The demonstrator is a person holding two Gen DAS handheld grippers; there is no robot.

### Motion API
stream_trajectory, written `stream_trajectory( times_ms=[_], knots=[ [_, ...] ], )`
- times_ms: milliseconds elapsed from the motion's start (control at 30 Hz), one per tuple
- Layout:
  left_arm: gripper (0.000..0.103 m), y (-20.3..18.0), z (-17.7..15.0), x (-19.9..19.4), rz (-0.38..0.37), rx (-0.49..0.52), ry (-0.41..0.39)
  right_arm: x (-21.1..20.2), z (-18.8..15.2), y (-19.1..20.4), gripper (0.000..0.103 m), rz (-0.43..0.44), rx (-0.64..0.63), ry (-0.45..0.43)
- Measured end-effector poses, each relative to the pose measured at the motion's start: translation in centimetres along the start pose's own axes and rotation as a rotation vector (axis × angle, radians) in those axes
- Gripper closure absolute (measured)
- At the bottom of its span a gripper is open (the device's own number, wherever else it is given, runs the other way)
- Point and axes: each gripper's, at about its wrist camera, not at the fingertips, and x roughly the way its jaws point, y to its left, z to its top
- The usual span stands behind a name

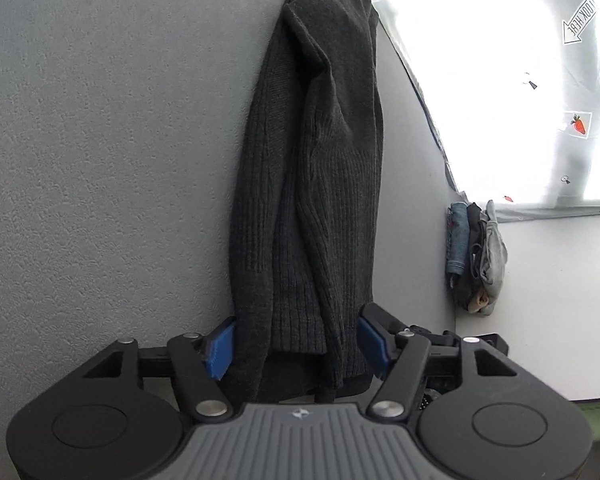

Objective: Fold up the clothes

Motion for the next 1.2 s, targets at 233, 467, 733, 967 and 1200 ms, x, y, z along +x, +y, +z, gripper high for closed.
stream_trajectory(
  times_ms=[233, 467, 733, 967, 1200],
  knots=[
    [0.09, -2.7, -1.7, -0.9, 0.069, 0.14, -0.067, -2.0, -0.5, 3.7, 0.093, -0.034, -0.132, -0.009],
    [0.09, -7.2, -4.2, -8.9, -0.18, 0.159, -0.126, -7.9, -2.2, 7.0, 0.094, 0.088, -0.145, -0.009],
    [0.09, -9.1, -2.6, -9.7, -0.24, 0.125, -0.17, -10.9, -0.8, 10.7, 0.094, 0.147, -0.082, -0.062],
    [0.089, -10.3, 2.7, -7.7, -0.266, 0.104, -0.226, -8.5, 4.4, 11.6, 0.093, 0.175, -0.041, -0.102],
    [0.089, -12.1, 9.8, -5.0, -0.236, 0.126, -0.238, -5.7, 11.6, 11.0, 0.092, 0.197, 0.032, -0.143]
  ],
)
